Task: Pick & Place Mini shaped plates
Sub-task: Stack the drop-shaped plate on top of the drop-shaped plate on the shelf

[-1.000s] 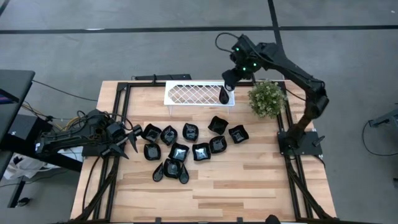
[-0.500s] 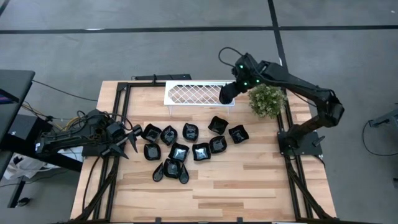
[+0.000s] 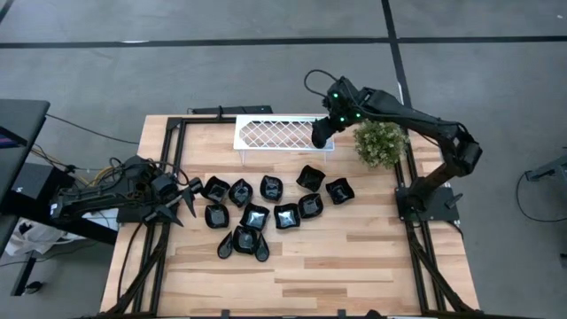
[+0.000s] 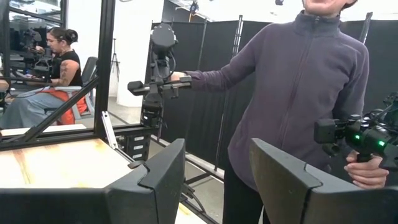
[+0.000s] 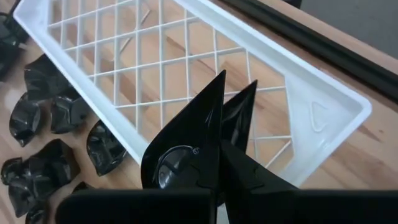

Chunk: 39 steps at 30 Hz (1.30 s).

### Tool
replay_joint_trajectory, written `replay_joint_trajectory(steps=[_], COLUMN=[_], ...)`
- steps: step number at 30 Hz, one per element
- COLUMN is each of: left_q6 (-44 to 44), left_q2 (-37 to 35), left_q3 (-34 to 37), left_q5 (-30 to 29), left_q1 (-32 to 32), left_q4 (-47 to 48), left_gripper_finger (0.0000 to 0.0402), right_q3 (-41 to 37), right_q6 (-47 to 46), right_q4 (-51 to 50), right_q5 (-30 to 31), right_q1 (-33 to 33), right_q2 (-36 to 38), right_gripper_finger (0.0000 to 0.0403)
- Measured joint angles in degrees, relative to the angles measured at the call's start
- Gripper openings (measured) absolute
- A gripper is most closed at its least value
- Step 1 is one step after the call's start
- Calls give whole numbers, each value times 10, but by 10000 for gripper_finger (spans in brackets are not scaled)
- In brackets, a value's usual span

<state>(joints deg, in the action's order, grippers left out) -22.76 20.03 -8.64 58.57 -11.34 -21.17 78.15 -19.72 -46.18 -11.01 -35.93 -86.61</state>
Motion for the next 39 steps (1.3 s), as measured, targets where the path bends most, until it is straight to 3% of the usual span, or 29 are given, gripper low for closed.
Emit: replay_joint_trajectory(steps=[33,39], left_q6=[0,0], left_q2=[0,0], left_q3=[0,0], left_q5=[0,0], left_q1=[0,0], left_q4=[-8,-13], left_gripper_finger=[182,182], right_q3=[0,0], right_q6=[14,10], right_q4=[-14,-13], right_q5=[21,49], right_q1=[4,11], right_q2=[0,0], right_gripper_finger=[0,0])
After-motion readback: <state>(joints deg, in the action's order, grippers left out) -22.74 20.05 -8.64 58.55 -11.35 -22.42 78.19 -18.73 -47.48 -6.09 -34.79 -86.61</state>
